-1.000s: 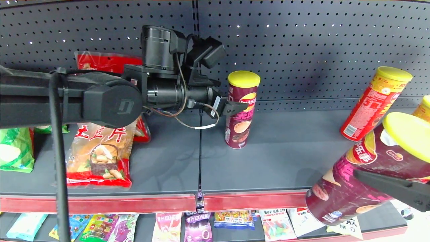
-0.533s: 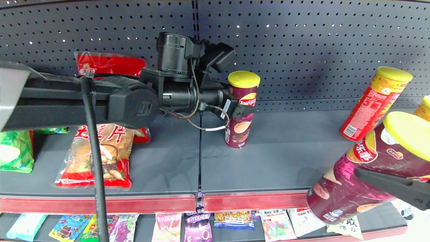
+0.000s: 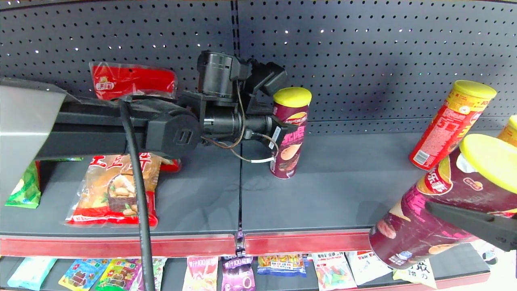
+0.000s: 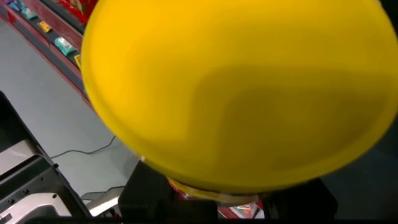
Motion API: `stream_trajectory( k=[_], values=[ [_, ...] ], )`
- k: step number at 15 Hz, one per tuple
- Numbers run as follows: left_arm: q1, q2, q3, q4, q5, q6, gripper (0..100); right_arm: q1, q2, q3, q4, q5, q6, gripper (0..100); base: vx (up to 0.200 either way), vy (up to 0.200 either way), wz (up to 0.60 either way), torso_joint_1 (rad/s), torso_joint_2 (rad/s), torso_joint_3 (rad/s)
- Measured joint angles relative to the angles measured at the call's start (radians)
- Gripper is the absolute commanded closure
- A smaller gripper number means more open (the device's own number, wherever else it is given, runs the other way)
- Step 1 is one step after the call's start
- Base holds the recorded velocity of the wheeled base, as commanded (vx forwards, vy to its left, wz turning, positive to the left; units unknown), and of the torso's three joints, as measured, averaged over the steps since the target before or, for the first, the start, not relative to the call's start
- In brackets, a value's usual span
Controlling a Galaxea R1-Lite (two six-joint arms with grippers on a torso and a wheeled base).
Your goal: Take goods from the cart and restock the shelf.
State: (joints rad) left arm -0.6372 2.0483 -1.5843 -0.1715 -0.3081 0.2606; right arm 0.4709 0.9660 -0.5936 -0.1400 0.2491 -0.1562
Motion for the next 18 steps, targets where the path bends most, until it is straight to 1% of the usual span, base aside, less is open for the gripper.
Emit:
stream_trajectory(
  k=[1, 3, 6, 8, 10, 13, 14, 16, 18],
  values=[
    [0.0, -0.003, 0.01, -0.001, -0.004, -0.001, 100, 0.0, 0.0, 0.0, 0.0, 0.0, 0.0, 100, 0.0, 0.0, 0.0, 0.0, 0.0, 0.0],
    [0.004, -0.03, 0.053, -0.004, -0.045, -0.007, 100, -0.002, 0.002, 0.0, 0.0, 0.0, 0.0, 100, 0.0, 0.0, 0.0, 0.0, 0.0, 0.0],
    [0.016, -0.114, 0.168, 0.007, -0.155, -0.008, 100, -0.001, 0.006, -0.001, 0.0, 0.003, 0.0, 100, 0.0, 0.0, 0.0, 0.0, 0.0, 0.0],
    [0.025, -0.179, 0.254, 0.009, -0.217, -0.004, 100, 0.0, 0.011, -0.002, 0.0, 0.003, 0.0, 100, 0.0, 0.0, 0.0, 0.0, 0.0, 0.0],
    [0.022, -0.228, 0.315, 0.011, -0.28, -0.001, 100, 0.0, 0.015, -0.004, -0.001, 0.004, 0.0, 100, 0.0, 0.0, 0.0, 0.0, 0.0, 0.0],
    [0.012, -0.271, 0.378, 0.006, -0.303, 0.003, 100, 0.0, 0.022, -0.004, -0.001, 0.005, 0.0, 100, 0.0, 0.0, 0.0, 0.0, 0.0, 0.0],
    [0.009, -0.279, 0.394, 0.003, -0.308, 0.01, 100, 0.0, 0.025, -0.005, -0.001, 0.004, 0.0, 100, 0.0, 0.0, 0.0, 0.0, 0.0, 0.0],
    [0.009, -0.287, 0.413, 0.0, -0.313, 0.033, 100, 0.0, 0.029, -0.005, -0.001, 0.005, 0.0, 100, 0.0, 0.0, 0.0, 0.0, 0.0, 0.0],
    [0.007, -0.291, 0.418, 0.001, -0.315, 0.036, 100, 0.0, 0.037, -0.007, -0.002, 0.005, 0.0, 100, 0.0, 0.0, 0.0, 0.0, 0.0, 0.0]
  ],
)
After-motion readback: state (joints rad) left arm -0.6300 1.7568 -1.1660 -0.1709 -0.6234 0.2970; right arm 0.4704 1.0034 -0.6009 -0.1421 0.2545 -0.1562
